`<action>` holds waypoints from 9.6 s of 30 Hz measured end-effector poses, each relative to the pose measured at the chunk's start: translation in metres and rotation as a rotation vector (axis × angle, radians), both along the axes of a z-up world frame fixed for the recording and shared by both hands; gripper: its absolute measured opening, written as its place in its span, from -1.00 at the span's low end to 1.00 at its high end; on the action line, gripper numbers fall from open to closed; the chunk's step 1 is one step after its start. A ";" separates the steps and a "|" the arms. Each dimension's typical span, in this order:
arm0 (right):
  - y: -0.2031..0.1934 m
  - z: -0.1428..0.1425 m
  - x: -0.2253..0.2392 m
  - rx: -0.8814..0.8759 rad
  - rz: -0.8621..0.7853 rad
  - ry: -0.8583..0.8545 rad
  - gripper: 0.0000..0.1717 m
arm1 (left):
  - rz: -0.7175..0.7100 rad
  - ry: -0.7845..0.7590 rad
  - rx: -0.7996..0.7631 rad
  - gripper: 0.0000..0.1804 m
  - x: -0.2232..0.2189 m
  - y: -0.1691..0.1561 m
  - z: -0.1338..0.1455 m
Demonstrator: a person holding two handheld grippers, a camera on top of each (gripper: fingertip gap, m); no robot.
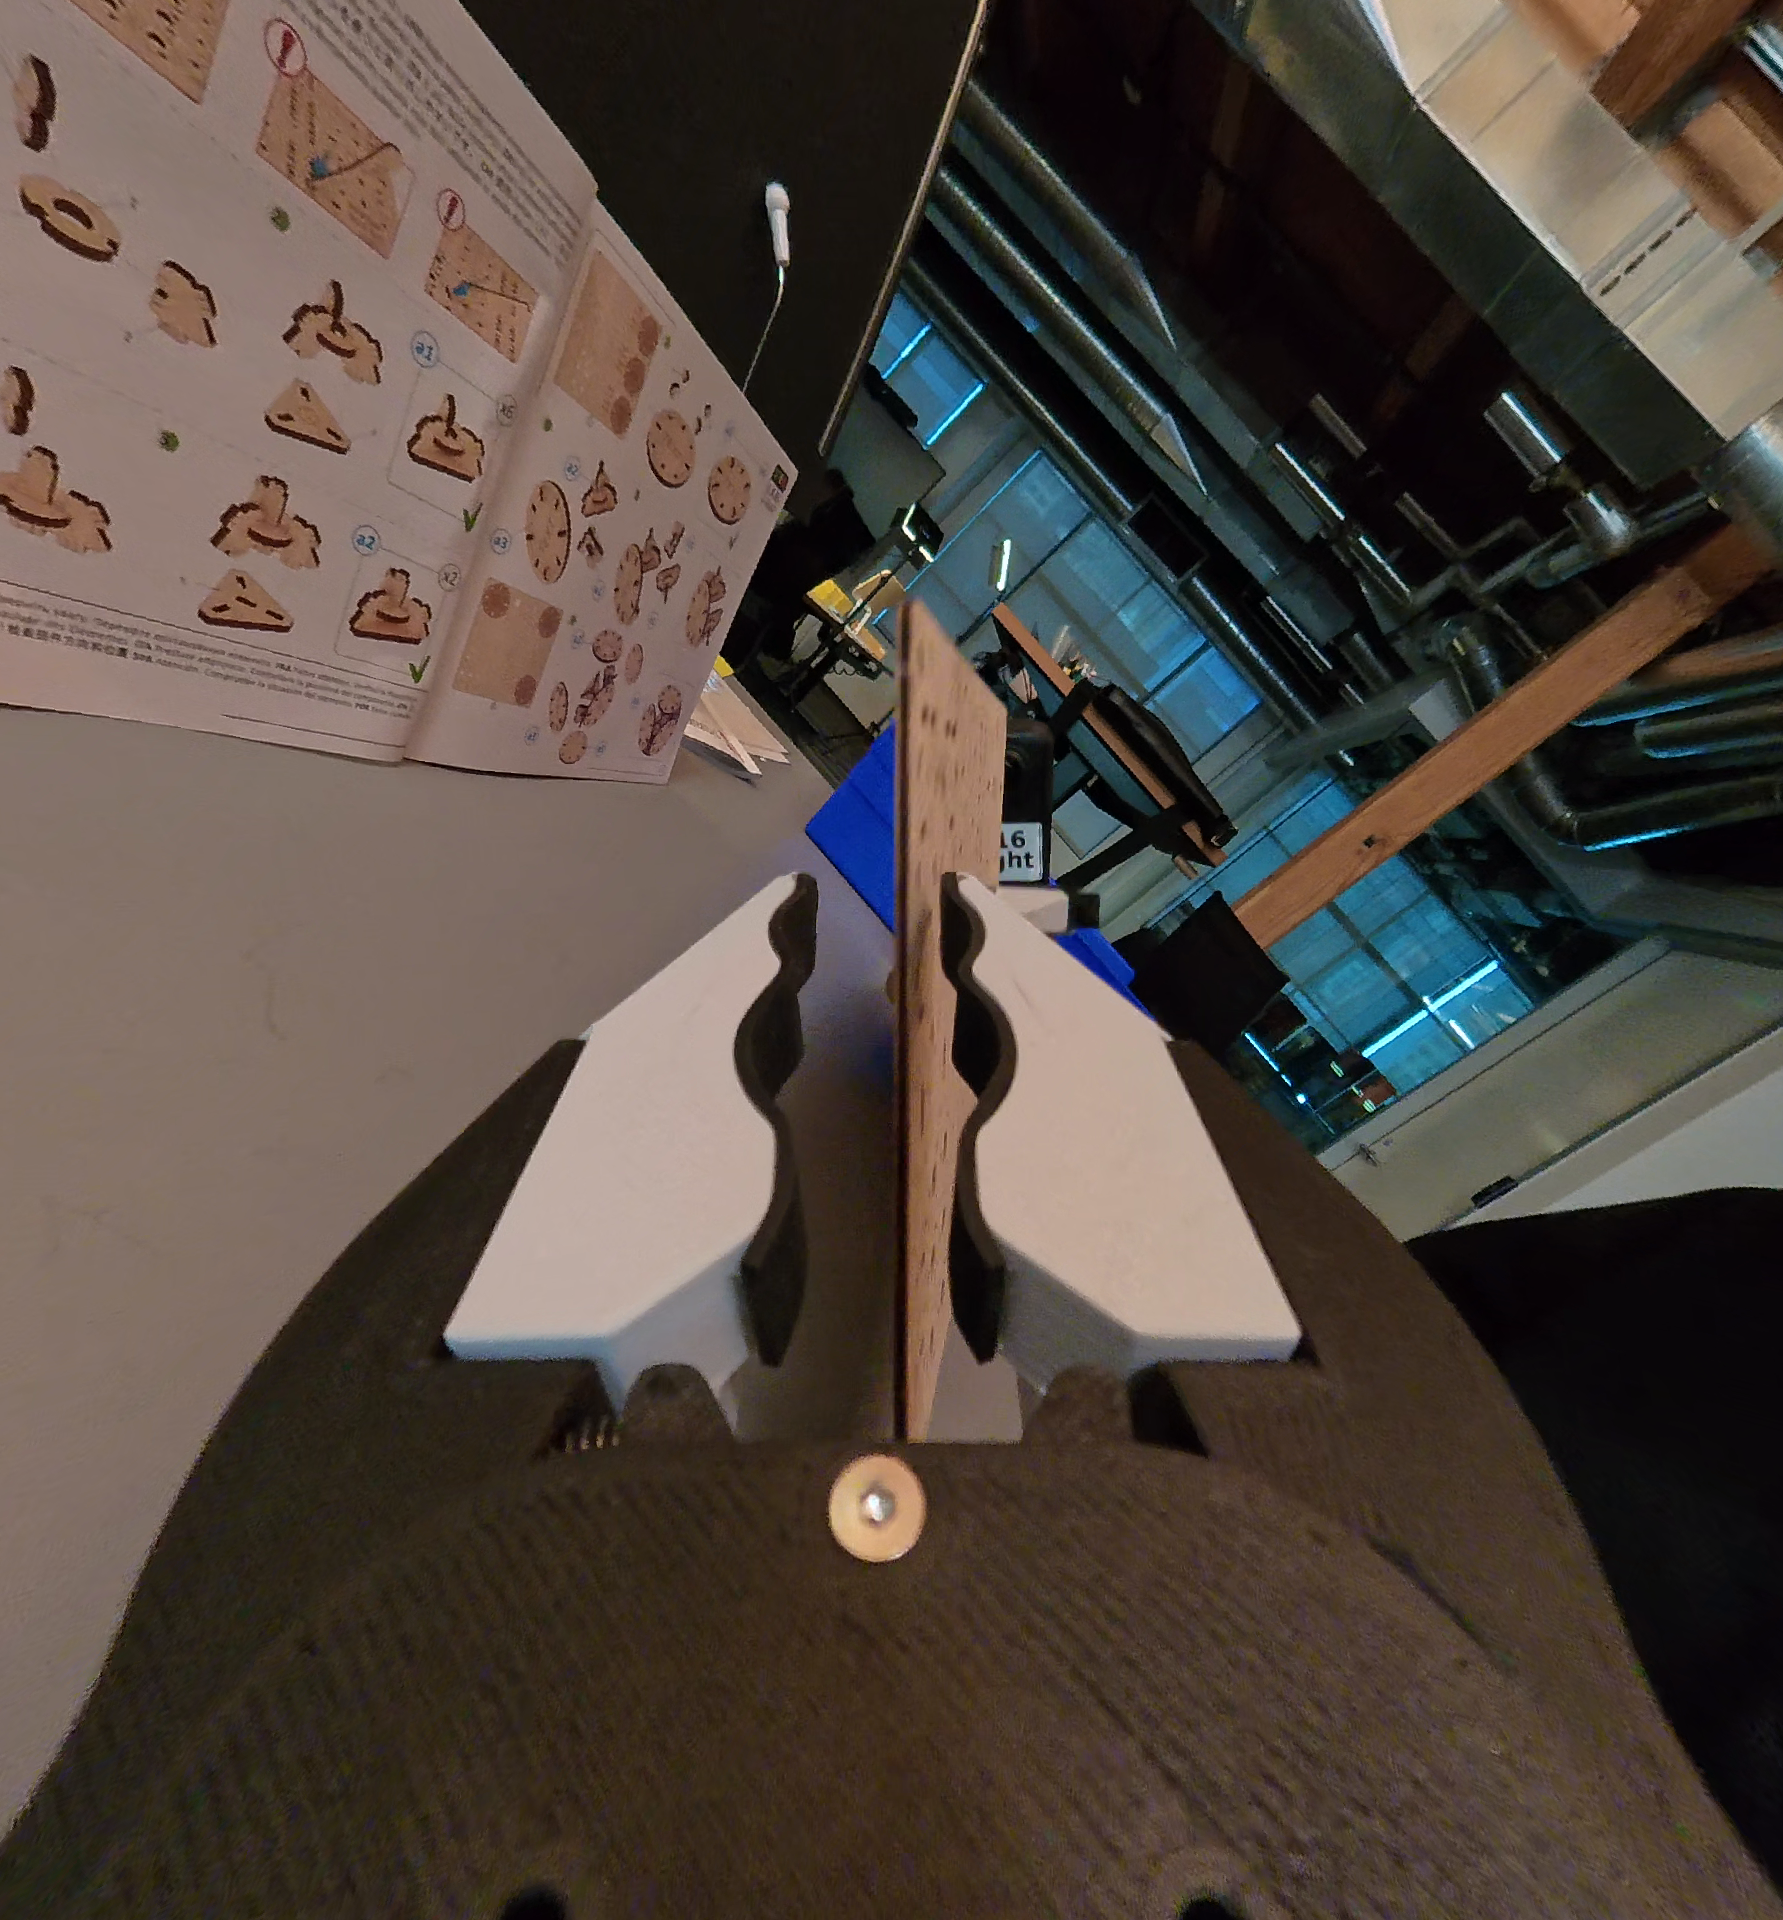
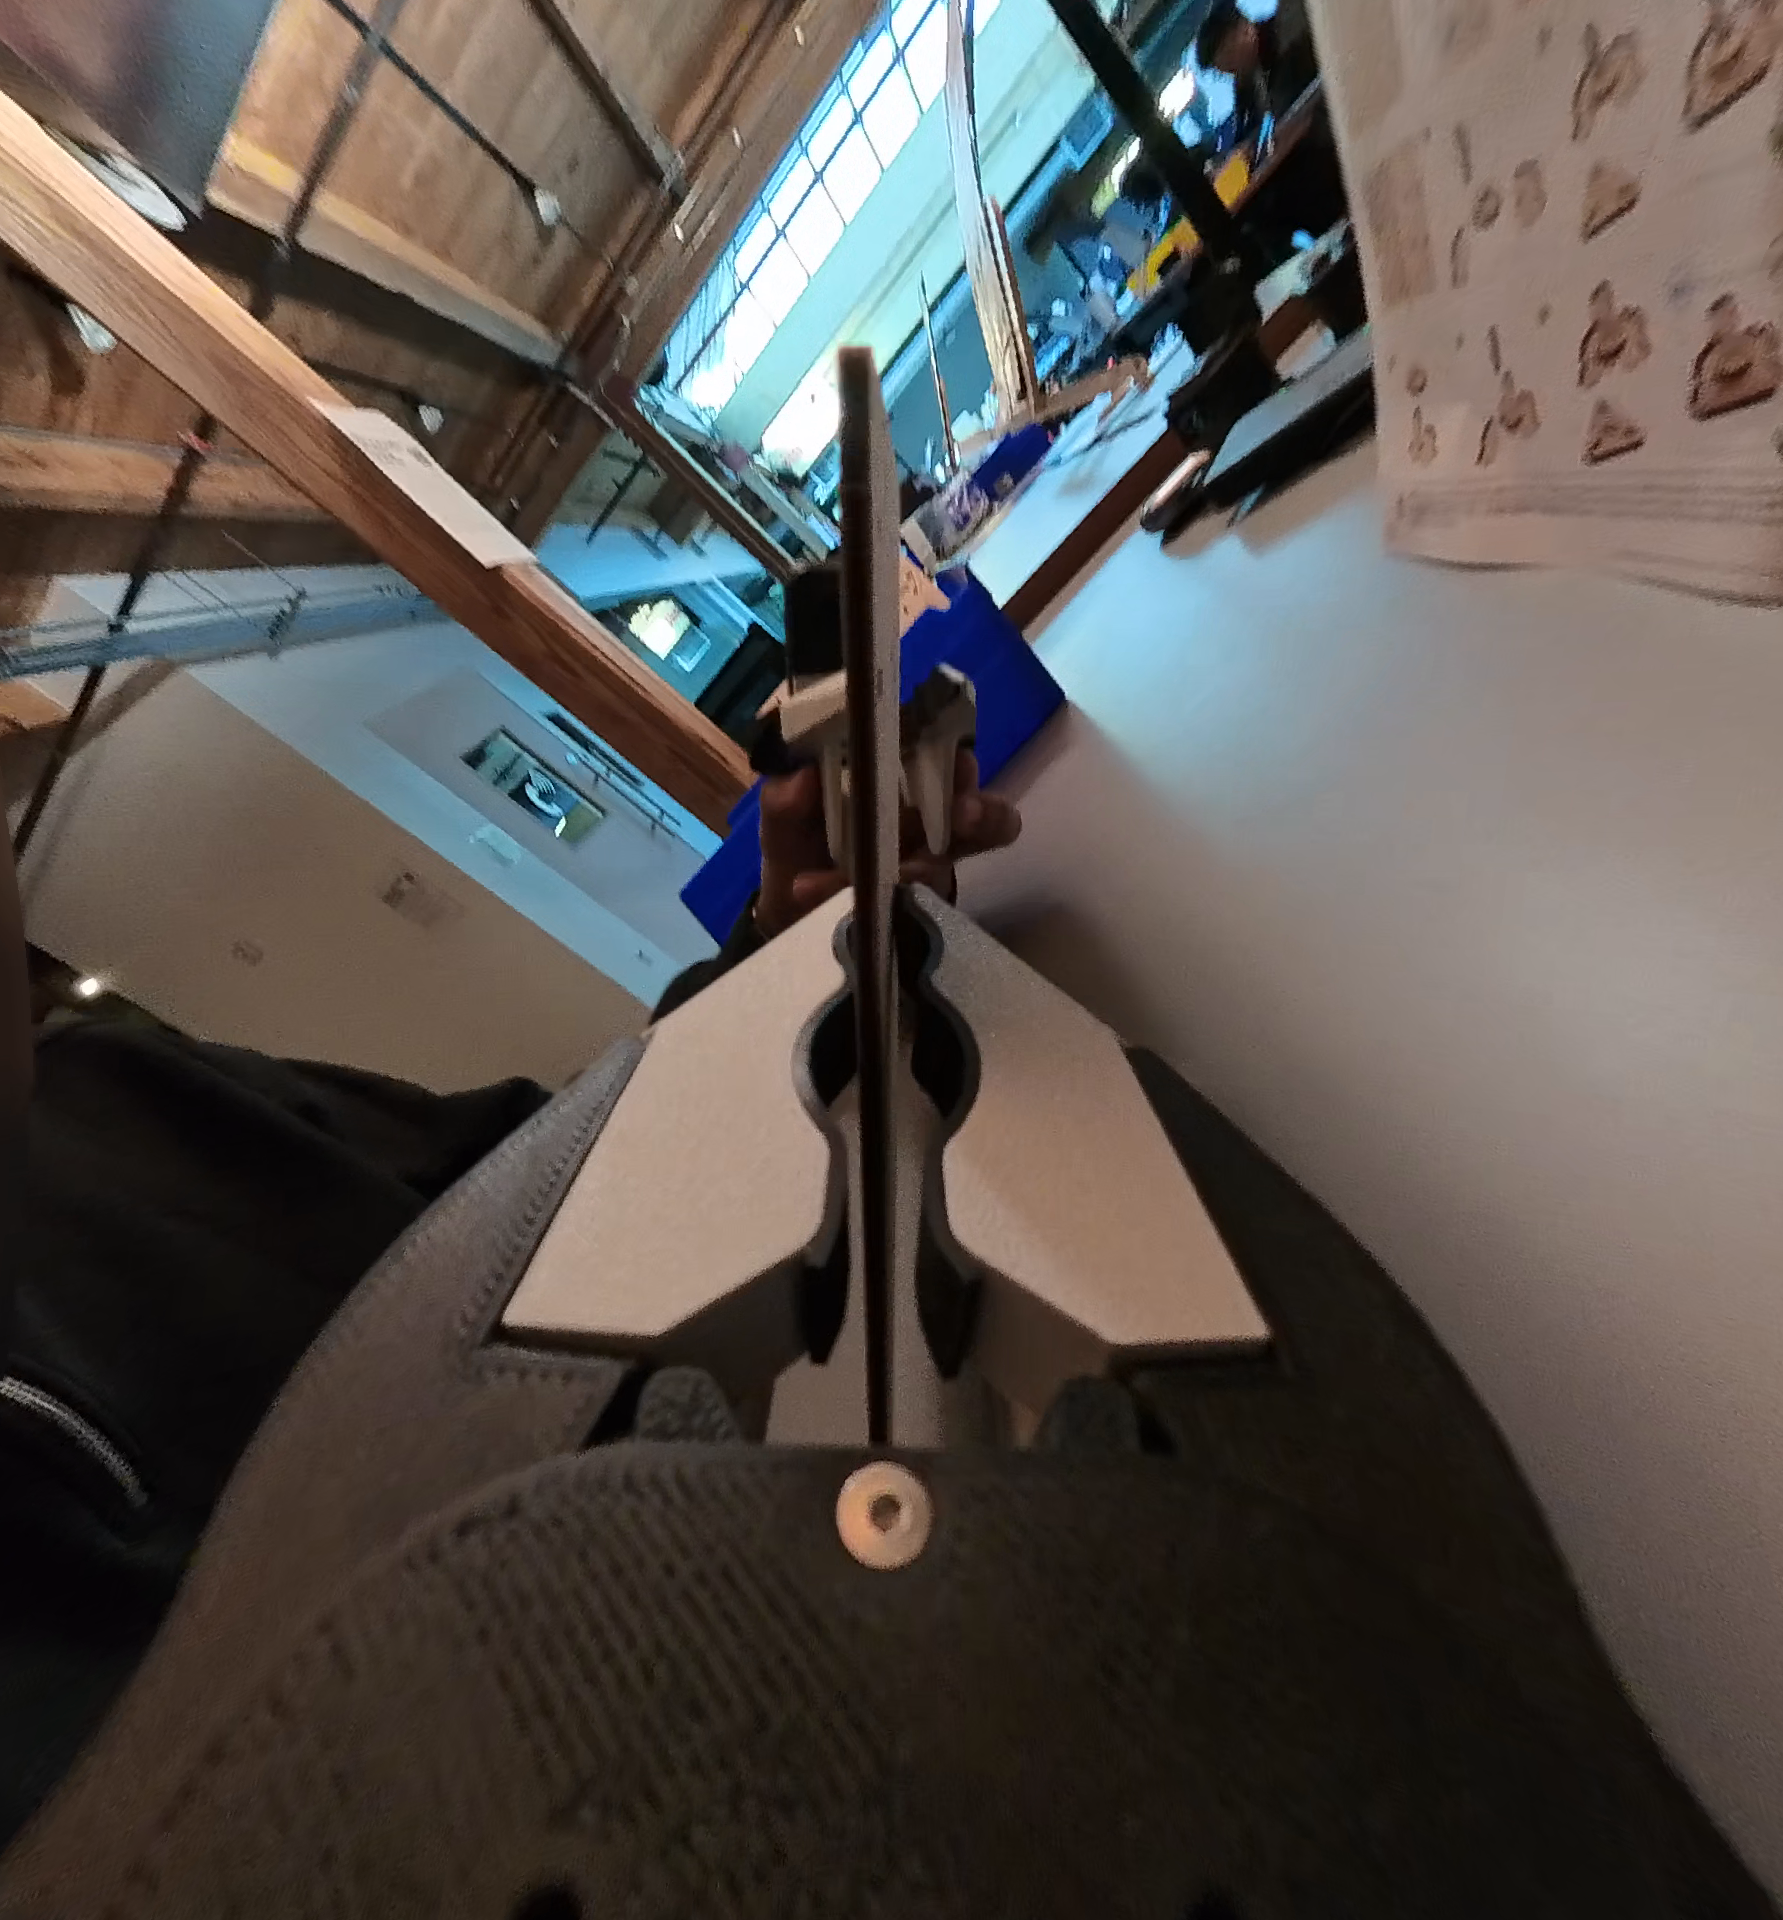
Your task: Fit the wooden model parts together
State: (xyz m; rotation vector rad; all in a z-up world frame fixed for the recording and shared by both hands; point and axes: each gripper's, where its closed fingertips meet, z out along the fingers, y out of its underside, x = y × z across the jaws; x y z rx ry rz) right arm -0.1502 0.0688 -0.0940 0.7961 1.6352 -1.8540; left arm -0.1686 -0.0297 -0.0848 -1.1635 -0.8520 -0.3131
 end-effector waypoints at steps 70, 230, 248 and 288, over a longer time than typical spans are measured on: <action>0.032 0.000 -0.032 -0.077 -0.159 -0.152 -1.00 | -0.074 -0.050 -0.171 -0.78 0.009 0.022 -0.030; 0.005 -0.023 -0.005 0.102 0.002 -0.101 -0.98 | -0.197 -0.012 -0.546 -0.81 0.036 0.033 -0.069; 0.005 -0.031 -0.009 0.121 -0.019 -0.128 -0.99 | -0.176 -0.099 -0.581 -0.80 0.036 0.034 -0.080; 0.053 0.004 -0.055 -0.009 -0.359 -0.065 -0.30 | -0.059 -0.016 -0.129 -0.96 0.014 0.022 -0.018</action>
